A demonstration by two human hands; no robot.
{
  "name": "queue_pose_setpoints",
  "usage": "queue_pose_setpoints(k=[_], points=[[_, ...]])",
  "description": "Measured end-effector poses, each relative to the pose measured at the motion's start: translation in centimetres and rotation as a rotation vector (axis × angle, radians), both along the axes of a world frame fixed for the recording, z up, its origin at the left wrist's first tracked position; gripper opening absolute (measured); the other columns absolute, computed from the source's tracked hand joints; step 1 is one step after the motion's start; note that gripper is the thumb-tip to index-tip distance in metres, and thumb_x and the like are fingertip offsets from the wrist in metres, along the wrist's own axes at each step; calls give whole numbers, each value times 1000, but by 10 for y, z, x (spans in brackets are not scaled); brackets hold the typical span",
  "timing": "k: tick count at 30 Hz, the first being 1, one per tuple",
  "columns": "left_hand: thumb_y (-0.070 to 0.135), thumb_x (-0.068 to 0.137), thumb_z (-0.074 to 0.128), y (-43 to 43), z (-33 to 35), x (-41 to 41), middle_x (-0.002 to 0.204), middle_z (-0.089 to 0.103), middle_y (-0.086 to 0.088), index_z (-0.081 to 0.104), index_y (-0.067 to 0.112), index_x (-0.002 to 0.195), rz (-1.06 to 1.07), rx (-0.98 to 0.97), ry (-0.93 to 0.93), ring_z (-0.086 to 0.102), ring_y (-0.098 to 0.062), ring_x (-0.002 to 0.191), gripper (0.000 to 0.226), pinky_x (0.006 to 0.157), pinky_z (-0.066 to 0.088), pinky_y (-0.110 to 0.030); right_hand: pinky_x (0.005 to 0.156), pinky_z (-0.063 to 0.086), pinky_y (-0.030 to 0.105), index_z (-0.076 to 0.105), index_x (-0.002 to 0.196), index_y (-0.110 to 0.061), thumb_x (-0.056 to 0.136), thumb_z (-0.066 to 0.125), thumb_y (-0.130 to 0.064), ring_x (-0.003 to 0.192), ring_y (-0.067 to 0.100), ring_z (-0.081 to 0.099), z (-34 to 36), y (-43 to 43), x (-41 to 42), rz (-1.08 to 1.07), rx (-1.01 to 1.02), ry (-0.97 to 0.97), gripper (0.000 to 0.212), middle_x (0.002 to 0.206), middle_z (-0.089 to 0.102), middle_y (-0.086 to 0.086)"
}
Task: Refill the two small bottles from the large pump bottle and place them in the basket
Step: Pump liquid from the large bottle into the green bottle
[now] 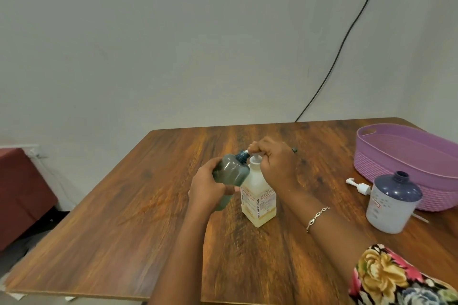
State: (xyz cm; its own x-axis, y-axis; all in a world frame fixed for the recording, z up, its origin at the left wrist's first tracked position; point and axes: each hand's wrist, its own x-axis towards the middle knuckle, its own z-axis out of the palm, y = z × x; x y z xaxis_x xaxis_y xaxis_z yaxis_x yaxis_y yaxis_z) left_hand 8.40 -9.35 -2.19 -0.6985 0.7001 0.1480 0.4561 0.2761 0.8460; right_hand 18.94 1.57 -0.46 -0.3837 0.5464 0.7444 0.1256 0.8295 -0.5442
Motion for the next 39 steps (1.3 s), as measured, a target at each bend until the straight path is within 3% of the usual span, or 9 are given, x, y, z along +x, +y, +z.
queue_pose_setpoints(k=[4,7,12,18,23,27,31,39], points=[[13,61,84,-2,2,-2,126,52,2,48,24,131,0,0,11,49,-20,111,79,97,42,-50,64,46,21,72,77,-1,78,49,2,69,22,63,12,3,2,24,-17,13,23,76,69,10],[13,61,84,-3,0,-2,126,52,2,47,22,132,0,0,10,47,-17,107,80,96,43,-49,68,41,32,72,74,-2,73,41,-2,65,24,61,0,-4,-3,-44,47,30,30,74,69,8],[14,62,83,-5,1,0,126,53,2,48,23,131,-8,-12,10,49,-21,112,79,97,42,-51,70,34,30,71,75,-4,71,43,1,67,26,61,-9,-4,-2,-78,55,1,29,75,68,6],[15,62,83,-5,5,-1,123,54,4,49,24,129,-15,-8,17,50,-21,111,76,98,41,-52,71,49,45,73,84,-3,76,41,-8,74,28,62,5,1,3,22,19,-11,33,83,70,8],[14,62,83,-3,3,-4,125,53,2,48,23,131,-15,-13,25,49,-19,111,78,97,41,-51,67,35,29,72,75,-5,71,42,0,65,27,61,-7,-3,-5,-79,79,13,30,76,69,6],[14,63,83,-4,3,-3,127,52,2,47,22,133,-15,-20,23,49,-20,113,79,99,40,-51,69,33,29,72,78,-4,71,43,4,70,23,63,-11,-1,-5,-56,40,46,31,78,69,6],[13,63,83,-5,5,-3,125,53,4,47,23,132,-16,-16,24,49,-20,112,78,98,40,-52,69,44,36,73,83,-5,73,41,0,71,18,60,-3,3,-2,-12,37,69,34,83,71,5],[14,62,83,-2,5,1,129,51,1,46,22,134,-23,-36,19,48,-21,116,81,100,39,-51,65,38,32,71,75,-3,68,46,-2,63,26,62,-14,-3,-6,-91,83,51,26,74,68,7]])
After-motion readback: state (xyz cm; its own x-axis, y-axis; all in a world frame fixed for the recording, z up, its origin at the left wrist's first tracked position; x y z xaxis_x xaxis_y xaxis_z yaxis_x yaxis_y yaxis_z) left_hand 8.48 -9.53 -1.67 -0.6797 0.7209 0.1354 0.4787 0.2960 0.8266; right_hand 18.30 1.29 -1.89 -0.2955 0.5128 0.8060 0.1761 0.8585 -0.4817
